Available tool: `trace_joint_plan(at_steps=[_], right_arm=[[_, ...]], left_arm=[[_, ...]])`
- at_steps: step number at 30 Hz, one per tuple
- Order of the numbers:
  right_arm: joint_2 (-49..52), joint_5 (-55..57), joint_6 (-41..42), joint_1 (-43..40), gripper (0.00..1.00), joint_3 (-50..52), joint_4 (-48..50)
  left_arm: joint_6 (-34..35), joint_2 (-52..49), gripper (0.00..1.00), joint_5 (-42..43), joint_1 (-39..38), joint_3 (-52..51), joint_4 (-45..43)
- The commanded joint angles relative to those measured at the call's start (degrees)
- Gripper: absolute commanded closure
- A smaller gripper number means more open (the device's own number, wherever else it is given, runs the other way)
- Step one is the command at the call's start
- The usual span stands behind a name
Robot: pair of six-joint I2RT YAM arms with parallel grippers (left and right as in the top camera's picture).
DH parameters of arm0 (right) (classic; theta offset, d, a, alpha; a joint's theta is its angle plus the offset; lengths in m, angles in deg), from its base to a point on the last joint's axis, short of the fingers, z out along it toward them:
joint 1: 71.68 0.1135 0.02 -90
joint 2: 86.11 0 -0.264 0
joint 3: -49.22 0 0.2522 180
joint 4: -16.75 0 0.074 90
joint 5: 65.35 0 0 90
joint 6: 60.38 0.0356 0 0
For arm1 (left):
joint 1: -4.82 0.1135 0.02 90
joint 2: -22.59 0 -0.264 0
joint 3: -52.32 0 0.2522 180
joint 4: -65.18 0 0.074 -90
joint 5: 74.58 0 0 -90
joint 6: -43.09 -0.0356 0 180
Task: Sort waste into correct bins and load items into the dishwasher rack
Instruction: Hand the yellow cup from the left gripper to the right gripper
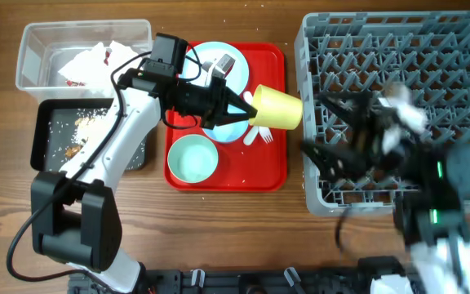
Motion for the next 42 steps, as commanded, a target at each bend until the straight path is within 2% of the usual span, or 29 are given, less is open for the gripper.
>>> trace_joint_plan(at_steps=[1, 2, 4, 9, 12, 13, 16, 21, 27, 35, 37, 39, 42], right_arm=[[14.4, -20.6, 1.5, 0.1, 0.00, -2.8, 0.7], [18.8, -22.9, 3.5, 0.1, 0.00, -2.8, -0.9], [29.7, -27.6, 18.1, -0.9, 0.00, -2.8, 7.3], [32.9, -25.6, 21.0, -1.7, 0.02, -2.8, 18.3], [32.9, -25.5, 20.9, -1.7, 0.16, -2.8, 18.6], [32.9, -25.3, 20.9, -1.7, 0.18, -2.8, 18.6], [32.9, -20.7, 22.3, -1.7, 0.18, -2.8, 18.7], [32.9, -11.3, 24.3, -1.6, 0.15, -2.8, 18.6], [32.9, -5.7, 24.4, 0.2, 0.09, -2.8, 23.0], [32.9, -4.4, 25.3, 2.8, 0.12, -2.8, 23.6], [32.9, -3.3, 25.2, 4.4, 0.15, -2.8, 23.6], [32.9, -2.7, 25.2, 4.8, 0.23, -2.8, 23.6], [32.9, -2.5, 25.3, 4.8, 0.42, -2.8, 24.9]], left_arm=[[-0.2, 3.4, 0.96, 2.1, 0.2, 0.9, -0.6], [-0.1, 4.1, 0.96, 2.1, 0.2, 0.9, -1.2], [-0.1, 5.4, 0.96, 2.0, 0.2, 0.9, -2.3], [-0.1, 5.4, 0.96, 1.8, 0.2, 0.9, -1.6], [-0.1, 5.4, 0.96, 0.9, 0.2, 0.9, -1.7], [0.0, 5.4, 0.96, 0.4, 0.2, 0.9, -2.1], [5.2, 5.4, 0.96, -2.3, 2.3, 0.9, -6.1], [15.1, 5.4, 0.96, -2.3, 4.0, 0.9, -18.2], [15.3, 5.4, 0.96, -1.3, 3.2, 0.9, -17.8], [15.3, 5.4, 0.96, -1.4, 2.9, 0.9, -17.8], [15.3, 5.4, 0.96, -1.4, 2.7, 0.9, -17.8], [15.3, 5.4, 0.96, -1.4, 2.6, 0.9, -17.8], [15.3, 5.4, 0.96, -1.4, 2.6, 0.9, -17.8]])
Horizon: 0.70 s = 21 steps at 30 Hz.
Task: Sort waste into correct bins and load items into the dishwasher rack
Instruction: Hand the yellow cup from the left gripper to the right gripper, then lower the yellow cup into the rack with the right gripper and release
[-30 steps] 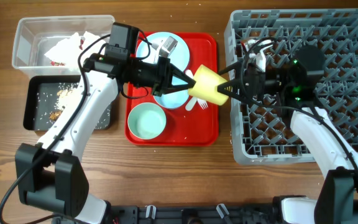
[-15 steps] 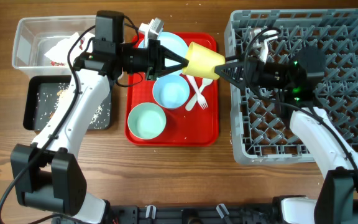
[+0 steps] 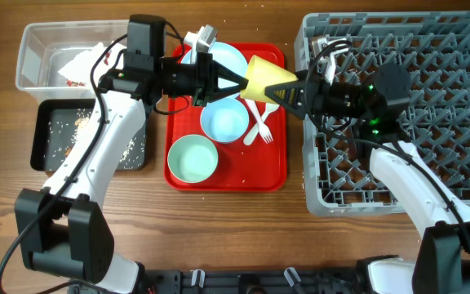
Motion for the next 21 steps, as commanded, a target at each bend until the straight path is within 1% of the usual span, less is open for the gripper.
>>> trace_joint_plan(at_steps=[1, 2, 3, 5, 6, 7, 9, 11, 13, 14, 16, 19, 21], right_arm=[[-0.3, 1.9, -0.1, 0.2, 0.45, -0.5, 2.1], [-0.3, 1.8, 0.0, 0.2, 0.46, -0.5, 3.0], [-0.3, 1.8, 0.3, 0.0, 0.47, -0.5, 3.9], [-0.3, 1.8, 1.3, -1.1, 0.50, -0.5, 4.3], [-0.3, 1.4, 1.3, -1.9, 0.53, -0.5, 4.3], [-0.3, 0.8, 1.3, -3.3, 0.56, -0.5, 4.1], [-0.3, -0.7, 1.4, -6.2, 0.57, -0.5, 3.1], [-0.3, -2.9, 1.2, -10.6, 0.57, -0.5, 1.0], [-0.3, -4.3, -0.8, -14.3, 0.57, -0.5, -2.1], [-0.3, -4.4, -2.7, -15.6, 0.57, -0.5, -4.5], [-0.3, -2.8, -7.8, -17.1, 0.57, -0.5, -10.4], [-0.6, 2.3, -19.5, -17.6, 0.57, -0.5, -24.9], [-1.9, 5.3, -24.2, -17.6, 0.57, -0.5, -31.7]], left_arm=[[0.4, 1.4, 0.96, 1.6, -0.6, 0.9, 0.0], [0.3, 1.4, 0.95, 1.6, -0.6, 0.9, 0.0], [0.3, 1.4, 0.89, 1.6, -0.6, 0.9, 0.0], [0.2, 1.4, 0.76, 1.5, -0.6, 0.9, 0.0], [0.0, 1.4, 0.70, 1.5, -0.6, 0.9, 0.0], [-0.5, 1.4, 0.58, 1.5, -0.5, 0.9, 0.0], [-3.6, 1.4, 0.45, 1.5, -0.4, 0.9, 0.0], [-7.5, 1.4, 0.34, 0.9, 0.0, 0.9, 0.0], [-8.3, 1.4, 0.31, -1.5, 0.4, 0.9, 0.3], [-9.3, 1.4, 0.30, -2.7, 0.5, 0.9, 0.5], [-9.3, 1.4, 0.30, -7.3, 0.4, 0.9, 1.4], [-9.3, 1.4, 0.29, -17.3, 0.4, 0.9, 4.1], [-9.3, 1.4, 0.29, -23.5, 0.4, 0.9, 7.3]])
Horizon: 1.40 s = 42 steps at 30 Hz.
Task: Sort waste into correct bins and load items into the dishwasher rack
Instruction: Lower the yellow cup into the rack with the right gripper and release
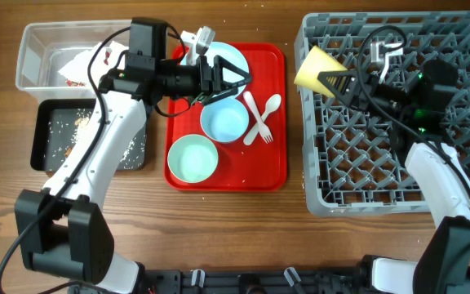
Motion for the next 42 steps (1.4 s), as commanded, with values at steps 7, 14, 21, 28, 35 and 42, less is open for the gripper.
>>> trace_joint_plan(at_steps=[7, 14, 21, 28, 35, 42], right_arm=[[-18.3, 30.6, -27.4, 0.5, 0.51, -9.5, -44.5], [-20.8, 53.0, -29.1, 7.3, 0.50, -24.1, -81.6], [-5.6, 59.3, -27.0, 11.3, 0.52, -24.1, -93.3], [1.0, 65.4, -23.6, 13.9, 0.52, -24.1, -91.0], [1.4, 66.9, -23.0, 13.9, 0.51, -23.9, -88.1], [4.1, 66.4, -23.8, 16.1, 0.48, -23.6, -88.0]], left_arm=[[-6.5, 1.2, 0.28, -25.6, 0.4, 0.8, 10.3], [-12.2, 1.2, 0.25, -32.4, 0.4, 0.8, 17.8], [-13.5, 1.2, 0.25, -33.8, 0.4, 0.8, 20.9], [-13.5, 1.2, 0.24, -33.9, 0.4, 0.8, 21.0], [-13.5, 1.2, 0.23, -33.8, 0.4, 0.8, 21.0], [-13.5, 1.2, 0.23, -33.8, 0.4, 0.8, 21.0]])
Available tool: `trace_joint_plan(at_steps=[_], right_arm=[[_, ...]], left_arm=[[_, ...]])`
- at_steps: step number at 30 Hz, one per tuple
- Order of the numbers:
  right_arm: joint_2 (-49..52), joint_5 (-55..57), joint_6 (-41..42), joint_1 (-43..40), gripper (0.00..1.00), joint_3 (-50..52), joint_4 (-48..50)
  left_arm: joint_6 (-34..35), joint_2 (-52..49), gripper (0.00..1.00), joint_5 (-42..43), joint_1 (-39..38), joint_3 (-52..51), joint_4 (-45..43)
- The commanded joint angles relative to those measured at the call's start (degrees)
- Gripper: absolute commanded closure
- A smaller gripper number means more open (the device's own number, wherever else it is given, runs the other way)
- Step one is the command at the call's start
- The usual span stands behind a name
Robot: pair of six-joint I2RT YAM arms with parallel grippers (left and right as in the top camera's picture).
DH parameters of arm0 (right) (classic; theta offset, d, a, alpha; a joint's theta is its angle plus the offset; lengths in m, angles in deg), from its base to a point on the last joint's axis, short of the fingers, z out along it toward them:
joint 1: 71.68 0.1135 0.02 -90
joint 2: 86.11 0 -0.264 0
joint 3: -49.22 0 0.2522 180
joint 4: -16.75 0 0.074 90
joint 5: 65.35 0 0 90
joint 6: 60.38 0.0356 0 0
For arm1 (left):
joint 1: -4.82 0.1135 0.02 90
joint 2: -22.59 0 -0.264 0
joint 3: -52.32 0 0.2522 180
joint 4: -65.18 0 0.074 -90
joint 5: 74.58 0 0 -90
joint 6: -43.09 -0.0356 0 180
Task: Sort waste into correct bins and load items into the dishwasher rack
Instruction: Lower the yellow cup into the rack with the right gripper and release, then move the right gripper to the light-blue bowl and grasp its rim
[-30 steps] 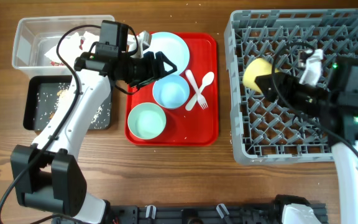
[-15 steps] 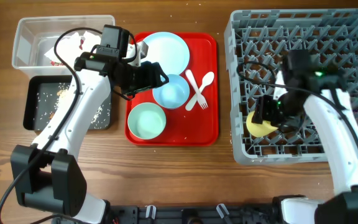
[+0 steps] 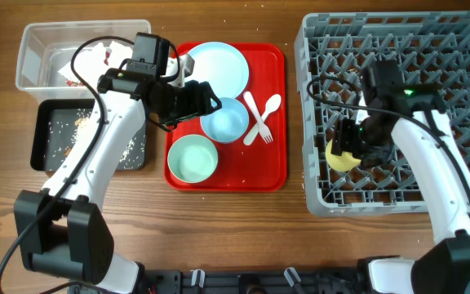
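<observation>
The yellow cup [image 3: 339, 158] sits low in the grey dishwasher rack [image 3: 447, 49], near its left wall, with my right gripper [image 3: 351, 143] shut on its rim. My left gripper [image 3: 194, 102] hangs open over the red tray [image 3: 276, 163], at the left rim of the blue bowl [image 3: 227, 122]. On the tray also lie a pale blue plate [image 3: 219, 61], a green bowl [image 3: 192, 158] and a white fork and spoon [image 3: 259, 114].
A clear bin [image 3: 31, 49] holding crumpled paper stands at the far left. Just below it a black bin [image 3: 43, 139] holds food scraps. The rack fills the right side of the wooden table.
My right gripper has gone from the rack's top left corner down to its lower left part, with the yellow cup still in it. The left gripper has moved down to the blue bowl's rim.
My left gripper first held the yellow cup over the tray's right side. Then both grippers met at the cup above the tray. After that the right gripper alone held it over the rack's corner, and now holds it down inside the rack.
</observation>
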Motion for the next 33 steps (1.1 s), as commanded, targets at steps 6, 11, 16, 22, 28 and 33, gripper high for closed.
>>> trace_joint_plan(at_steps=[6, 11, 16, 22, 28, 33], right_arm=[[2.9, 0.9, -0.2, 1.3, 0.29, 0.1, 0.1], [2.9, 0.7, -0.2, 1.3, 0.05, -0.6, 0.7], [2.8, -1.2, -2.2, 1.3, 0.05, -9.1, -2.8], [2.8, -24.5, -10.0, 1.3, 0.01, -21.2, 0.3], [3.4, -30.6, 0.5, 2.9, 0.01, -21.4, 15.5], [5.1, -14.1, 7.0, 14.8, 0.09, -21.4, 19.6]], left_arm=[[-1.3, 1.2, 0.22, -0.6, 0.2, 0.6, 0.0], [-1.3, 1.2, 0.22, -0.8, 0.2, 0.6, -0.3], [-1.3, 1.2, 0.22, -0.8, 0.2, 0.6, -0.7], [-1.4, 1.2, 0.21, -4.2, 0.2, 0.6, -0.9], [-2.8, 2.4, 0.21, -4.7, 0.7, 2.4, -0.3], [-4.0, 8.3, 0.15, -7.3, 3.2, 3.4, 0.3]])
